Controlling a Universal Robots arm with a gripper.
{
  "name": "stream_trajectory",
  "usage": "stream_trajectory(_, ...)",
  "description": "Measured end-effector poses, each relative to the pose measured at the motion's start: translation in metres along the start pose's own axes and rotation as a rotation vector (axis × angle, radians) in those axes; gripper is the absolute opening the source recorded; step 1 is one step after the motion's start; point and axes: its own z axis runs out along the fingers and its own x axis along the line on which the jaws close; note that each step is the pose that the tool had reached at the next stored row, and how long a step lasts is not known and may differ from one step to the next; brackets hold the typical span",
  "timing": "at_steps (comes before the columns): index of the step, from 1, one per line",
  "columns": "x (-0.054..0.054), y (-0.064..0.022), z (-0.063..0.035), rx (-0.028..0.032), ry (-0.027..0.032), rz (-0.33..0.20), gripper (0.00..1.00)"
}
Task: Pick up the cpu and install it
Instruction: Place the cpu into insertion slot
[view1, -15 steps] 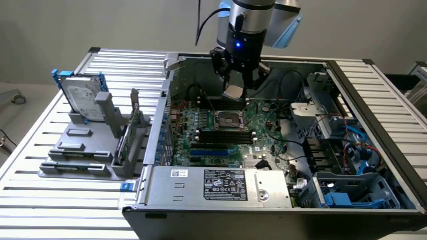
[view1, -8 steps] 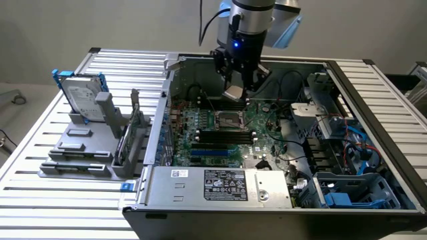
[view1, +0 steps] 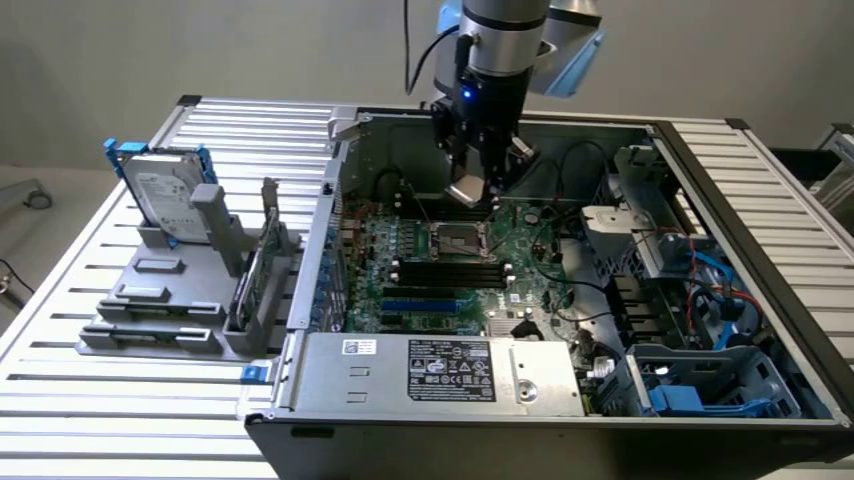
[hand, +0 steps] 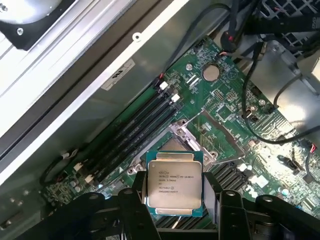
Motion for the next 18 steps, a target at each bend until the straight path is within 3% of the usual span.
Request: stream_trajectory(18,-0.0004,-0.0005,0.0084,-0.0170,-0.0184,0.314,0.55)
